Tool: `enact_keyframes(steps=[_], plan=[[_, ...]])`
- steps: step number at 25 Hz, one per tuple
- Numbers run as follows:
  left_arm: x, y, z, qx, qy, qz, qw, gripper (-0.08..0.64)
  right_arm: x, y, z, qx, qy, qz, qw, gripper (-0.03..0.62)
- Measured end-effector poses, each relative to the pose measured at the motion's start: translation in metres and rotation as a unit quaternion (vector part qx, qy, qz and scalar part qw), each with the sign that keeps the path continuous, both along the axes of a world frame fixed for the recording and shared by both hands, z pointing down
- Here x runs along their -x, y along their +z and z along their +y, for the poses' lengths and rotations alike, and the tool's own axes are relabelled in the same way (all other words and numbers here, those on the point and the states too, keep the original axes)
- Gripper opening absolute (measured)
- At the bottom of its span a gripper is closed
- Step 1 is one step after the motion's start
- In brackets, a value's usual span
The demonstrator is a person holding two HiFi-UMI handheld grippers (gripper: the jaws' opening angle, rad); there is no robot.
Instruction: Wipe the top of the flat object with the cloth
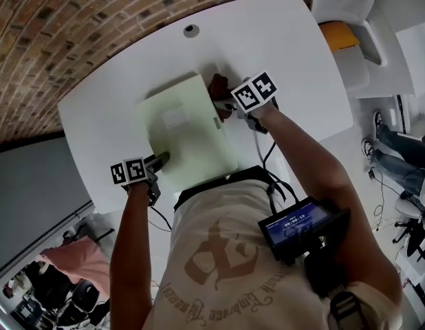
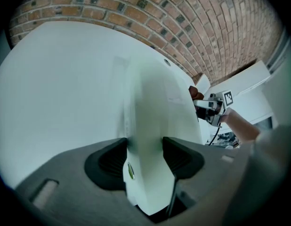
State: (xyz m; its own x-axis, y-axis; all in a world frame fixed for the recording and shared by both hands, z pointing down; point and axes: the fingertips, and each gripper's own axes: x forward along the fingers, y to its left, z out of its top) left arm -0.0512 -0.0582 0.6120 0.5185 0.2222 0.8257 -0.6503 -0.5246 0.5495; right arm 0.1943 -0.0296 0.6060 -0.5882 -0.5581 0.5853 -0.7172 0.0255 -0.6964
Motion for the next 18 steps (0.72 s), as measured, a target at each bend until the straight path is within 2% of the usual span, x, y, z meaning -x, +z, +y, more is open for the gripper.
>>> enact_keyframes(steps=[12, 18], plan=[[0.004, 0.002, -0.001, -0.009, -0.006, -0.011, 0.9999, 0.25, 0.055, 0.004, 0.087, 0.007, -0.028, -0.055, 0.998, 0.115], [0.004, 0.003, -0.002, -0.006, -0.001, -0.018, 0.9998, 0.25, 0.079, 0.004, 0.127, 0.004, -0.014, -0.068, 0.998, 0.115]])
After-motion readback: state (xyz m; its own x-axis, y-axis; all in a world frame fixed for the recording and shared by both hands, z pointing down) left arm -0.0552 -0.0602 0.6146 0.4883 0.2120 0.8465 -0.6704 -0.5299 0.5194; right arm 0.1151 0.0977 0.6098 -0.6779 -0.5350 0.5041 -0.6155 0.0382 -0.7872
